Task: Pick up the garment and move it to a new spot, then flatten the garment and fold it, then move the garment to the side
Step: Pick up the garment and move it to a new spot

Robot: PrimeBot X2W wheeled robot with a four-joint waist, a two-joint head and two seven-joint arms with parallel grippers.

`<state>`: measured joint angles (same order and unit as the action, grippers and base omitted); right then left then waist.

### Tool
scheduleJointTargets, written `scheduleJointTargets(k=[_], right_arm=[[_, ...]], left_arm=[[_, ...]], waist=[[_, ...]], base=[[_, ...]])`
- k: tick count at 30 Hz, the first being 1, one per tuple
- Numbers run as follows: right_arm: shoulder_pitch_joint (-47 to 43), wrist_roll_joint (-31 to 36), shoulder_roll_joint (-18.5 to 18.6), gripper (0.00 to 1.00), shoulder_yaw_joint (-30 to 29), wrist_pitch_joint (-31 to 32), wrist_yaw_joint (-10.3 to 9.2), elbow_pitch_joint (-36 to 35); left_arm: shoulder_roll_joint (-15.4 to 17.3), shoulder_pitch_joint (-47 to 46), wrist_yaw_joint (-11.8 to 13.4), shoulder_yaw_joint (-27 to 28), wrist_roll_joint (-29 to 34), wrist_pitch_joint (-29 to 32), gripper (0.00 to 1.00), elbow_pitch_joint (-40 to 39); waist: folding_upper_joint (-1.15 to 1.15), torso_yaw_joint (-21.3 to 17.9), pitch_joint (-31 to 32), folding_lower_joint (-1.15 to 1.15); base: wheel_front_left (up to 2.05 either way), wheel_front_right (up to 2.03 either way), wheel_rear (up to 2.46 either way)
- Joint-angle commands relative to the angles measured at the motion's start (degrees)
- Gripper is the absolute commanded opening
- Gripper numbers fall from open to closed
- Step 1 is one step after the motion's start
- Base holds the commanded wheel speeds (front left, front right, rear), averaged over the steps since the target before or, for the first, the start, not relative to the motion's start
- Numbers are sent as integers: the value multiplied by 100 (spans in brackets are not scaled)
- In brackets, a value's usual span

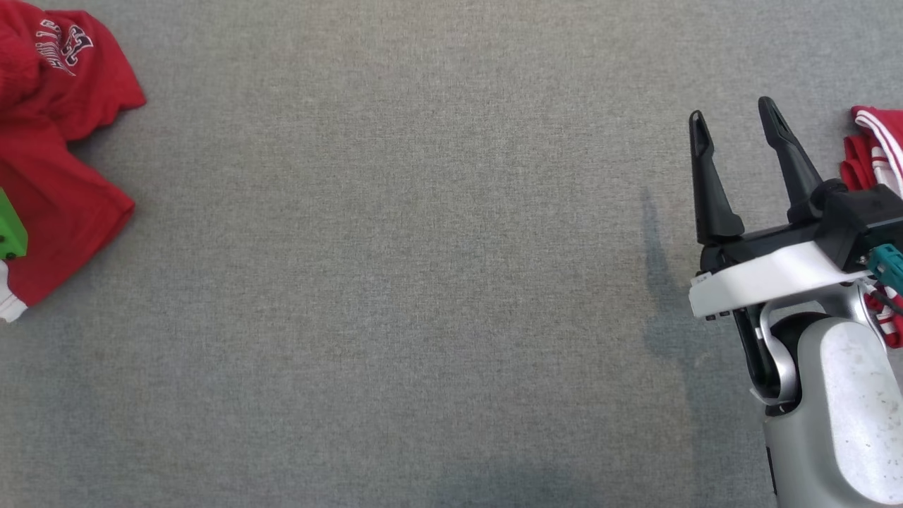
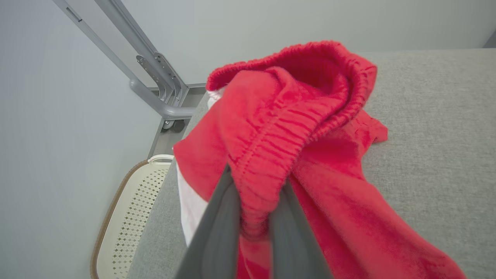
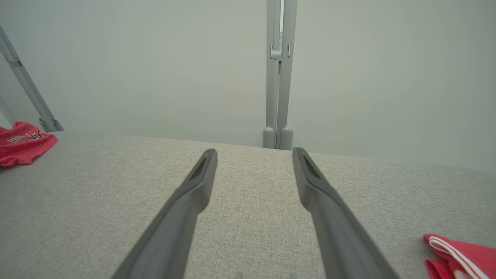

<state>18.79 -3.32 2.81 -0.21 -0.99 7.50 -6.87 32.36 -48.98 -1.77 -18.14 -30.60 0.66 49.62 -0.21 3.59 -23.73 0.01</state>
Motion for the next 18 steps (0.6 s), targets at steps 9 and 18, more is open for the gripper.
scheduleJointTargets(k=[9,18], right_arm=[[-301,-252,19,100,5,-271,-2,436],[-657,-446,19,100,-13,-450,-2,755]], left_arm=[[259,-260,-83,-261,277,104,0,-355],[108,-148,-232,-645,429,272,0,-1089]], waist=[[21,-86,890,-1],[21,-259,1621,-1]], base=[[0,0,0],[0,0,0]])
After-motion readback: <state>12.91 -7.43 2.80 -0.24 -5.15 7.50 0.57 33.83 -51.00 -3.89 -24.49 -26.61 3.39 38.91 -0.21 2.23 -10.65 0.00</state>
